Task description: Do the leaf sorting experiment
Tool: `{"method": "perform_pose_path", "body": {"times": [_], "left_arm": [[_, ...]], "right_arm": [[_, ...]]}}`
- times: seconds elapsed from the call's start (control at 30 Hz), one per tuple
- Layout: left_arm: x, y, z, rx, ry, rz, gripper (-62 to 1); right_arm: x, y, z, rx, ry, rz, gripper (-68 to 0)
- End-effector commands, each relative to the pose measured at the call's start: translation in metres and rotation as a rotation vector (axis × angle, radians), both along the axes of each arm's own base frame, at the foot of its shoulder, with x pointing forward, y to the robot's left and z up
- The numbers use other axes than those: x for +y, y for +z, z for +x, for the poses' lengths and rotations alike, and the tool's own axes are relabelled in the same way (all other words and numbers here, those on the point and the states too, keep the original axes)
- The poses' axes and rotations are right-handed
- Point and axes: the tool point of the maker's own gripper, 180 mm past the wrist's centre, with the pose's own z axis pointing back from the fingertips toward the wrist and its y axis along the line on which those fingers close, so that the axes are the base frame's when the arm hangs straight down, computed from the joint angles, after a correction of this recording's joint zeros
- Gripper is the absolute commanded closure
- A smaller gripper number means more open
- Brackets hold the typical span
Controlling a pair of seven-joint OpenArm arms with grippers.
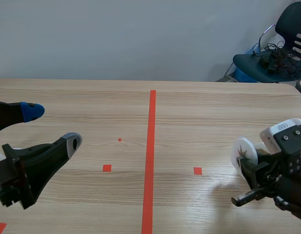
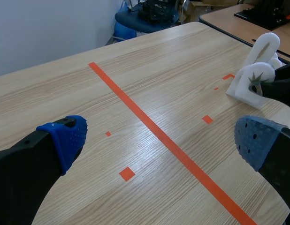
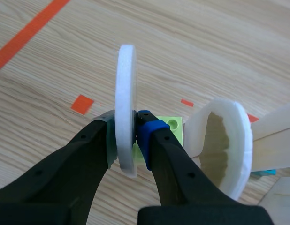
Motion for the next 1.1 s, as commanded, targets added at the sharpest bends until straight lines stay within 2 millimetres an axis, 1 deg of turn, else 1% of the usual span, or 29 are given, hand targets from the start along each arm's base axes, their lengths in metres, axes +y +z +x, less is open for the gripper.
{"method": "perform_pose_path", "body": {"times": [0.0, 0.1, 0.2, 0.27, 0.37, 0.5, 0.57, 0.63, 0.77, 0.83, 0.9, 0.93, 1.0, 1.03, 1.07], "left_arm": [[0.001, 0.006, 0.002, -0.02, -0.002, -0.012, -62.3], [0.001, 0.006, 0.001, -0.02, -0.002, -0.012, -62.3], [0.001, 0.006, 0.001, -0.02, -0.002, -0.012, -62.3], [0.001, 0.006, 0.001, -0.02, -0.002, -0.012, -62.3], [0.001, 0.006, 0.001, -0.02, -0.002, -0.012, -62.3], [0.001, 0.006, 0.001, -0.02, -0.002, -0.012, -62.3], [0.001, 0.006, 0.001, -0.02, -0.002, -0.012, -62.3], [0.001, 0.006, 0.001, -0.02, -0.002, -0.012, -62.3], [0.001, 0.006, 0.001, -0.02, -0.002, -0.012, -62.3], [0.001, 0.006, 0.002, -0.02, -0.002, -0.012, -62.3], [0.001, 0.006, 0.002, -0.02, -0.002, -0.012, -62.3], [0.001, 0.006, 0.002, -0.02, -0.002, -0.012, -62.3], [0.001, 0.006, 0.002, -0.02, -0.002, -0.012, -62.3], [0.001, 0.006, 0.002, -0.02, -0.002, -0.012, -62.3], [0.001, 0.006, 0.002, -0.02, -0.002, -0.012, -62.3]], "right_arm": [[-0.004, 0.005, 0.009, -0.037, -0.02, 0.017, -4.4], [-0.017, -0.006, 0.011, -0.022, -0.072, 0.001, -5.3], [-0.024, -0.014, 0.01, -0.01, -0.101, -0.007, -10.1], [-0.025, -0.017, 0.008, -0.002, -0.104, -0.007, -13.6], [-0.024, -0.015, 0.009, -0.013, -0.102, -0.004, -19.7], [-0.026, -0.004, 0.014, -0.063, -0.102, 0.008, -28.0], [-0.027, 0.005, 0.017, -0.084, -0.095, 0.01, -31.8], [-0.026, 0.02, 0.019, -0.113, -0.076, 0.027, -35.6], [-0.024, 0.062, 0.024, -0.184, -0.062, 0.088, -41.8], [-0.021, 0.082, 0.025, -0.214, -0.051, 0.099, -46.1], [-0.018, 0.099, 0.026, -0.233, -0.044, 0.107, -52.0], [-0.014, 0.108, 0.027, -0.243, -0.033, 0.117, -56.7], [-0.005, 0.12, 0.026, -0.242, -0.002, 0.133, -65.6], [0.0, 0.125, 0.024, -0.239, 0.017, 0.135, -67.9], [0.003, 0.128, 0.023, -0.233, 0.026, 0.128, -67.9]]}}
